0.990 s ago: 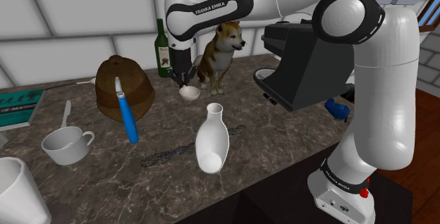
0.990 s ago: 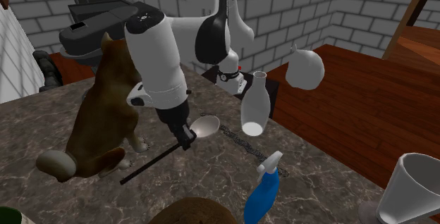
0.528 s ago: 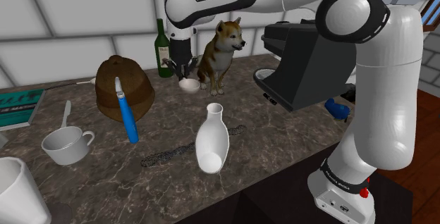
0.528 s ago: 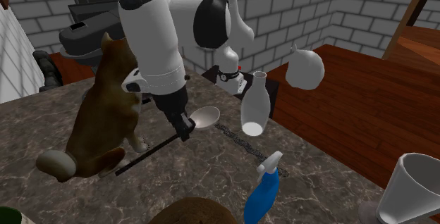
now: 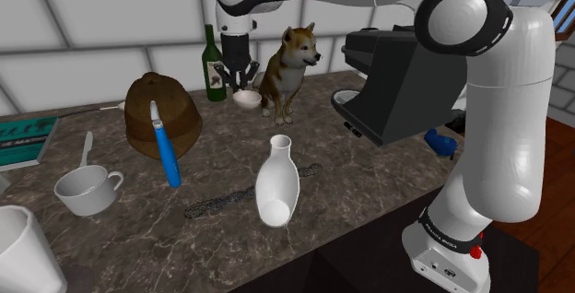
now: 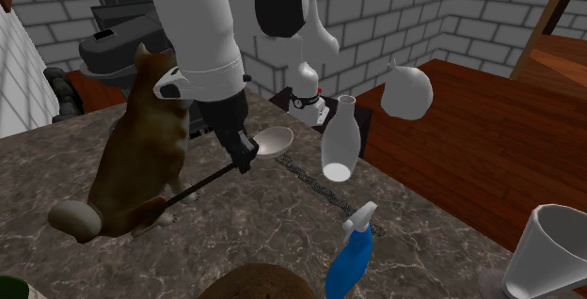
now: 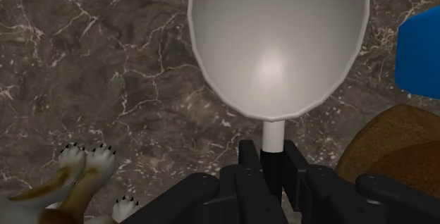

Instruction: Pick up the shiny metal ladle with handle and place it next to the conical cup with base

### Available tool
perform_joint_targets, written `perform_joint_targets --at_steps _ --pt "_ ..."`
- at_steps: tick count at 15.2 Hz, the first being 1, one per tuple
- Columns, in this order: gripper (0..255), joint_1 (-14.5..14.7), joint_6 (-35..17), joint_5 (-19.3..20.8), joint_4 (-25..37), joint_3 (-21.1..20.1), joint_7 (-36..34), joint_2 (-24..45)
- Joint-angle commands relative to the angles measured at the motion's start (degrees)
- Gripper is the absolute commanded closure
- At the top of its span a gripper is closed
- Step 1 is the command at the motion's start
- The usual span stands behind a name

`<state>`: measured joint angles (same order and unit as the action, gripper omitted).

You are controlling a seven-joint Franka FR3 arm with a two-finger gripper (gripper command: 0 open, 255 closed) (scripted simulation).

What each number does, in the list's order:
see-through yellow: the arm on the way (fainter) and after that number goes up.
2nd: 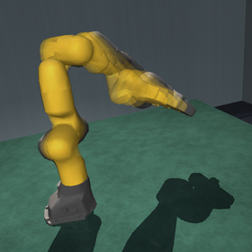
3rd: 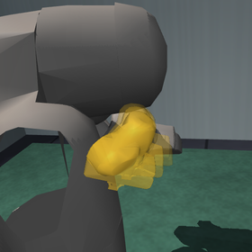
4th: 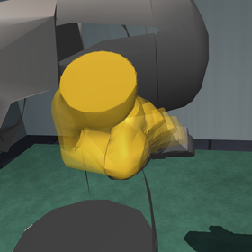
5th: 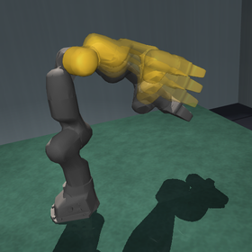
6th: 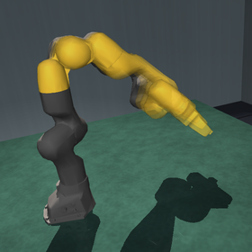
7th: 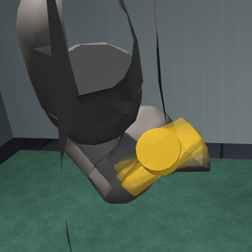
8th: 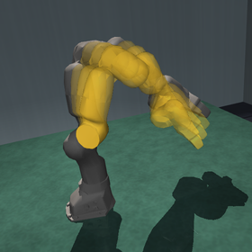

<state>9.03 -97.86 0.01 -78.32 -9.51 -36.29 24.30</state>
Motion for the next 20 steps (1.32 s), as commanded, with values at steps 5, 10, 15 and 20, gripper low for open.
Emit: perform_joint_targets --at_steps 5,10,15,20 --pt "255 0.19 4.79 0.05 5.14 -0.05 -0.22 0.38" --pt "255 0.43 9.07 0.17 10.21 -0.09 -0.43 1.15" --pt "255 0.72 13.04 0.33 15.34 -0.11 -0.65 2.31" --pt "255 3.78 9.29 -0.42 5.59 -1.84 -5.74 -4.01"
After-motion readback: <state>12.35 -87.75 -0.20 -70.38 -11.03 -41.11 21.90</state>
